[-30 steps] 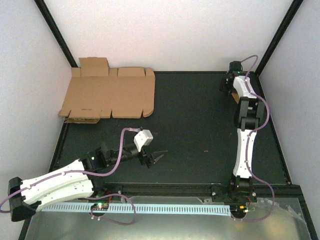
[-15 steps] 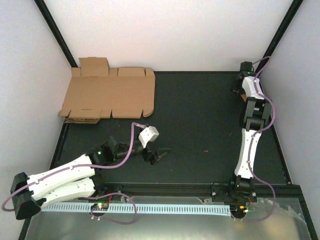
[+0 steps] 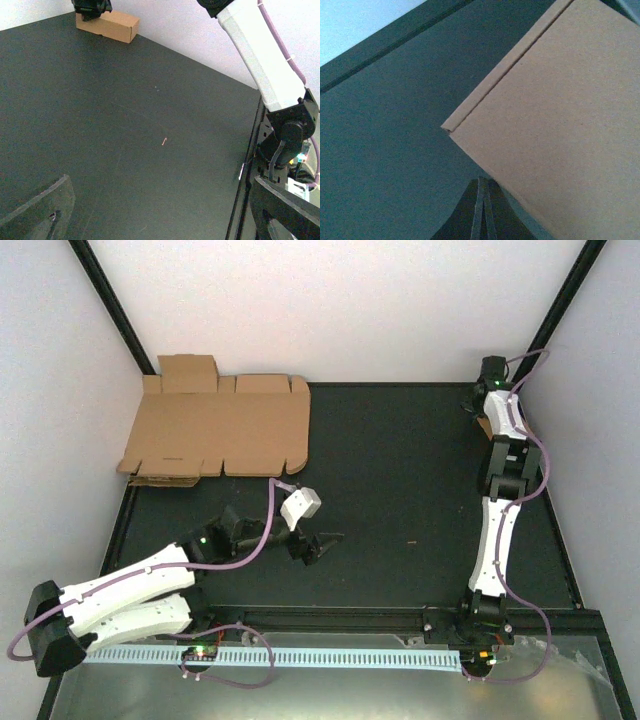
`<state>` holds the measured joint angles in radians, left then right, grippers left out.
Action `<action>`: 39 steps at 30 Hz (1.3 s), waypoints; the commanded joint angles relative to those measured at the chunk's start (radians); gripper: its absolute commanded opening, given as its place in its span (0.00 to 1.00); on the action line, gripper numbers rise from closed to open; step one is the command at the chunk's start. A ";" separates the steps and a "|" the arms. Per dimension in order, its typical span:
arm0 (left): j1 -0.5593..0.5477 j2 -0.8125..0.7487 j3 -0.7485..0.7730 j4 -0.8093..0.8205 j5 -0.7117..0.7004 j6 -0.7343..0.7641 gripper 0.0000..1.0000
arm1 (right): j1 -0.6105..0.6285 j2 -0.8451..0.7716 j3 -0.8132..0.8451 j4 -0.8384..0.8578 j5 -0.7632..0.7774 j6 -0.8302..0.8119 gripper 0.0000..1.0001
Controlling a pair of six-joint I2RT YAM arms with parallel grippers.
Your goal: Fold the paper box
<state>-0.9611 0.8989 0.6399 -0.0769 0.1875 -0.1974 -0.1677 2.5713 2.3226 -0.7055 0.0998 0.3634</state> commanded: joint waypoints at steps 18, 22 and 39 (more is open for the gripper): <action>0.011 -0.014 0.052 -0.021 0.016 -0.030 0.99 | -0.003 -0.092 -0.080 0.071 0.211 0.166 0.04; 0.020 -0.021 0.063 -0.058 -0.054 -0.059 0.99 | -0.003 -0.167 -0.090 0.098 0.137 0.110 0.04; 0.503 0.057 0.238 -0.375 -0.004 -0.094 0.99 | 0.252 -0.963 -0.992 0.436 -0.238 -0.018 0.41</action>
<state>-0.5156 0.9600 0.8787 -0.3996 0.1196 -0.2615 0.0311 1.6794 1.4982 -0.3473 -0.0734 0.3351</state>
